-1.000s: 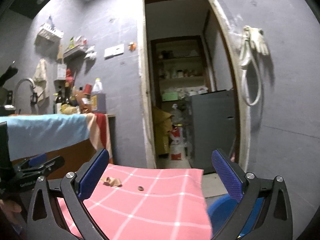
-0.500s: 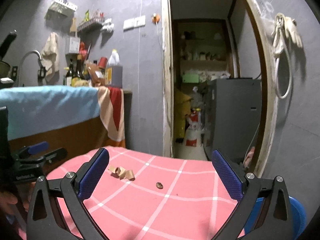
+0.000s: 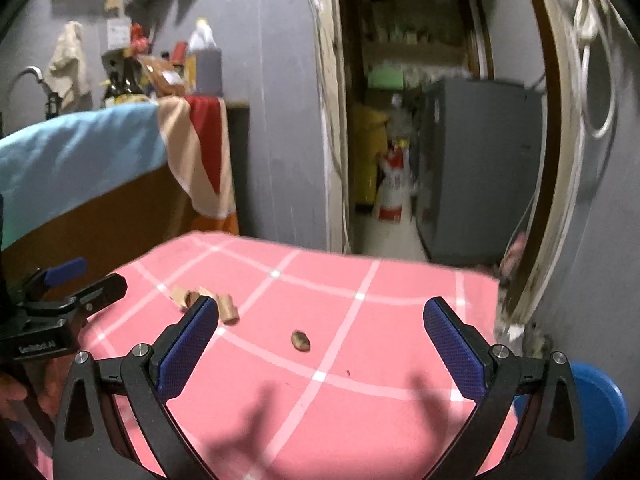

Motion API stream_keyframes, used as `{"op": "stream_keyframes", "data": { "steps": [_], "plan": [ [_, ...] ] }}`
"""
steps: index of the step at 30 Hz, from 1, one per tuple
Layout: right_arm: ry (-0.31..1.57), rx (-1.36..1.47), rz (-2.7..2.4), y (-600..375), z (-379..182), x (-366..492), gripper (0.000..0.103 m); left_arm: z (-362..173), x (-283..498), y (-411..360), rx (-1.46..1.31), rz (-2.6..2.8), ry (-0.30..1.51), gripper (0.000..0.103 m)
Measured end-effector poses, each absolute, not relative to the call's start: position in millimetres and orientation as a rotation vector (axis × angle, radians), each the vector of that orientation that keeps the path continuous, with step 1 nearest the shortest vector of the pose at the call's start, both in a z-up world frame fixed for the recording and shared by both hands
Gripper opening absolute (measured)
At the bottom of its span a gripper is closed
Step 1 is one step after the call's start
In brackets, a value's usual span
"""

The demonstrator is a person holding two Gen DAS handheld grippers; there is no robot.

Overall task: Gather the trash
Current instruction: 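Close the left gripper on the tan paper scrap while the right grasps the brown nut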

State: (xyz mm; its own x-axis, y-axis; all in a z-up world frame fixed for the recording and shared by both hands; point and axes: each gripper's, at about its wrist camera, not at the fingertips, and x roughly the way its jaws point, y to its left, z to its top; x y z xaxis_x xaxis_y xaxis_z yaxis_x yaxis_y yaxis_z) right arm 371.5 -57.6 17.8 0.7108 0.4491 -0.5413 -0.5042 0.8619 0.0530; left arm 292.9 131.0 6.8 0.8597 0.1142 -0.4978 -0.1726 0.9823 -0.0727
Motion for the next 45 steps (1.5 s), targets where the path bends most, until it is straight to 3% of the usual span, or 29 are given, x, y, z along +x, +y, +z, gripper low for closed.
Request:
{"op": "stream_keyframes", "data": {
  "steps": [3,7,10,16,18,22,24,31,45],
  "plan": [
    [0.656,-0.101,0.53,-58.1,9.3,389.2,0.101,-0.1,309.8,133.3,-0.116,0.121,0.587,0.1],
    [0.746,-0.118,0.54,-56.3,0.0,407.9,0.088,-7.6,329.8,135.3,-0.108,0.086,0.651,0.1],
    [0.815,-0.133,0.581,-50.6,-7.8,417.2,0.084,-12.8,341.2,137.3,-0.115,0.055,0.697,0.096],
    [0.911,-0.206,0.634,-33.8,-22.0,422.4,0.061,-20.1,360.3,139.8,-0.142,-0.005,0.765,0.07],
    [0.927,-0.235,0.646,-27.6,-24.5,422.2,0.055,-23.5,365.8,139.1,-0.154,-0.028,0.794,0.059],
    [0.946,-0.287,0.659,-14.8,-29.1,425.6,0.045,-24.1,368.5,134.4,-0.155,-0.065,0.814,0.048],
    [0.955,-0.322,0.656,-7.6,-32.7,427.6,0.04,-25.5,370.4,132.2,-0.152,-0.075,0.823,0.036],
    [0.944,-0.367,0.672,0.0,-32.7,424.3,0.014,-26.6,371.7,131.1,-0.192,-0.099,0.837,0.02],
    [0.868,-0.278,0.656,-25.8,-19.2,401.8,0.012,-19.6,347.5,121.2,-0.223,-0.093,0.778,0.019]
  ]
}}
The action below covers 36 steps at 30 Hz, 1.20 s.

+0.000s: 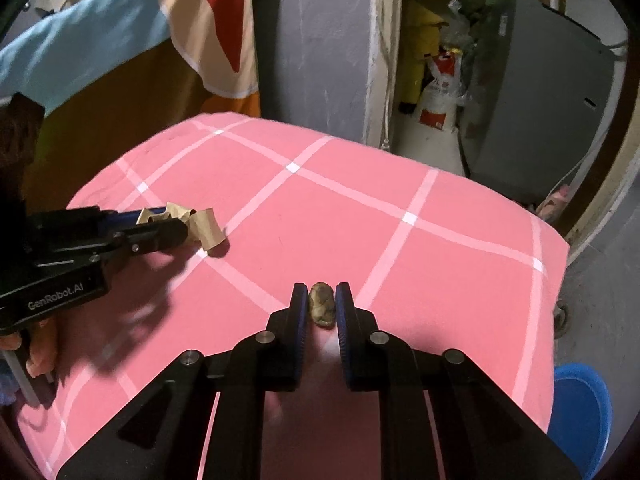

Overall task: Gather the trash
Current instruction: 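Close the left gripper on the tan paper scrap while the right grasps the brown nut, then carry both held pieces over the blue bucket and open both grippers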

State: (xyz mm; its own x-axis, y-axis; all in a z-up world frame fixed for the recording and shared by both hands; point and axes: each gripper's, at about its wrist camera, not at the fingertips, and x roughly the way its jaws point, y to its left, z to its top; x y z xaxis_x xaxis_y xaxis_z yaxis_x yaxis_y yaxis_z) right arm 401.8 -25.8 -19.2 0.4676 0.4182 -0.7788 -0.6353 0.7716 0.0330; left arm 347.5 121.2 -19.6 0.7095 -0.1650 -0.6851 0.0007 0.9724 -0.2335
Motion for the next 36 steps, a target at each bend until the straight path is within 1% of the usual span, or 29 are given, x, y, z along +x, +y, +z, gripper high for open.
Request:
{"op": "stream_keyframes", "data": {
  "steps": [4,12,21,29,36],
  "plan": [
    [0.789,-0.226,0.649,-42.5,-8.4,384.1,0.012,-9.7,330.0,111.6,-0.23,-0.082,0.706,0.019],
    [0.541,-0.111,0.614,-80.9,27.5,332.8,0.012,11.0,297.7,88.7,-0.289,-0.098,0.549,0.019],
    [0.333,-0.062,0.552,-121.8,64.5,286.5,0.012,44.5,269.2,51.6,-0.281,-0.129,0.404,0.019],
    [0.204,-0.035,0.455,-167.9,85.4,255.4,0.012,65.8,252.5,4.0,-0.253,-0.178,0.299,0.019],
    [0.172,-0.008,0.371,-214.0,89.0,240.6,0.012,74.1,244.4,-43.7,-0.225,-0.244,0.264,0.019]
  ]
}}
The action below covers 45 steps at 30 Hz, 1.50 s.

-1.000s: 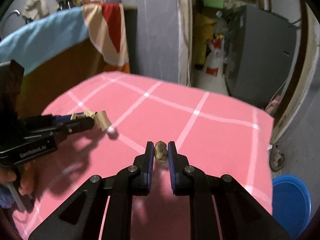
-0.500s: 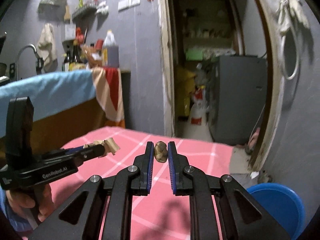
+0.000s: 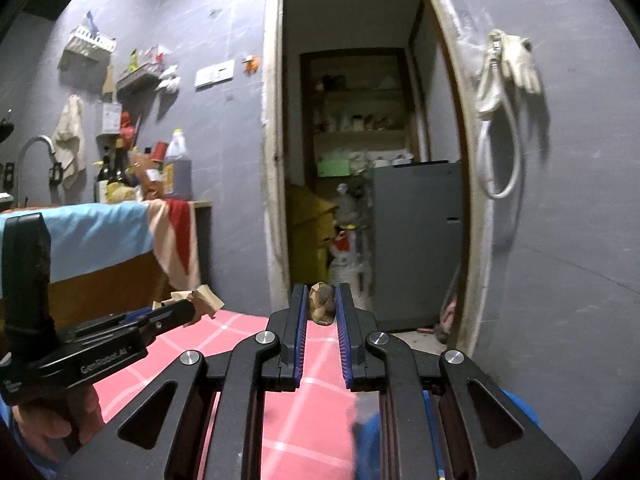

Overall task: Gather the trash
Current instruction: 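Carry both held pieces over the blue bucket and open both grippers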

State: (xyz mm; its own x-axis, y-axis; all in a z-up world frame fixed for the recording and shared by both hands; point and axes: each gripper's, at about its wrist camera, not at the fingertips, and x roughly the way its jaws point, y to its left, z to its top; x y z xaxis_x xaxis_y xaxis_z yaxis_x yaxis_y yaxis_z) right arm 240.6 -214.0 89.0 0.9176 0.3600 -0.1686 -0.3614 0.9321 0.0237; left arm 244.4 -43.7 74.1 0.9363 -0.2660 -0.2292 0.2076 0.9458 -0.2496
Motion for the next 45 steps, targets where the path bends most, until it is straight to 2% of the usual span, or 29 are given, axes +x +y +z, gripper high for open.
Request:
{"op": "stream_keyframes", "data": {
  "steps": [7,20,45],
  "plan": [
    [0.17,0.016,0.305,-258.1,82.4,228.7,0.012,71.0,244.2,-93.7,-0.18,-0.304,0.264,0.019],
    [0.238,0.09,0.221,-313.9,51.2,229.9,0.012,48.3,263.6,-163.0,-0.1,-0.373,0.369,0.019],
    [0.44,0.195,0.197,-344.7,-1.1,259.4,0.013,-18.6,303.3,-203.5,0.012,-0.401,0.634,0.019]
  ]
}}
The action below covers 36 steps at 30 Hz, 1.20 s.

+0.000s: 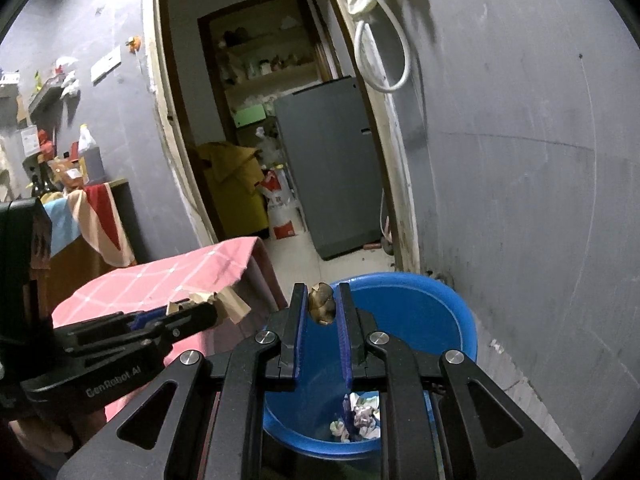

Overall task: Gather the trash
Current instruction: 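Carry both held pieces over the blue bucket and open both grippers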

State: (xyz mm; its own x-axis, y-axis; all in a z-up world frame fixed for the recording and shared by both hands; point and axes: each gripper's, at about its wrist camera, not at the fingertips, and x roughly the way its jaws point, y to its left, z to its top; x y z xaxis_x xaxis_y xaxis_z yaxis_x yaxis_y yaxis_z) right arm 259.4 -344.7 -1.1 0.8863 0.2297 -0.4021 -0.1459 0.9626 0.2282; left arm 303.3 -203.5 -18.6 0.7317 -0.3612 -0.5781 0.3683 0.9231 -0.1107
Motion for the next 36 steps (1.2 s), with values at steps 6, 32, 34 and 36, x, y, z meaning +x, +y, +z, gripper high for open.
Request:
{"op": "stream_keyframes", "data": {
  "steps": [6,32,34,36],
  "plan": [
    [0.487,0.212,0.184,-349.0,-10.2,265.5,0.013,-30.8,317.2,-205.4,0.027,-0.395,0.694,0.02],
    [0.518,0.23,0.151,-351.0,-4.8,261.9,0.032,-23.1,318.0,-179.5,-0.057,-0.354,0.69,0.047],
    [0.502,0.224,0.149,-349.8,1.1,257.6,0.037,-16.4,313.0,-173.8,-0.071,-0.349,0.661,0.05],
    [0.487,0.218,0.147,-347.9,7.1,253.9,0.041,-9.7,308.3,-168.0,-0.081,-0.345,0.637,0.052]
  ]
}}
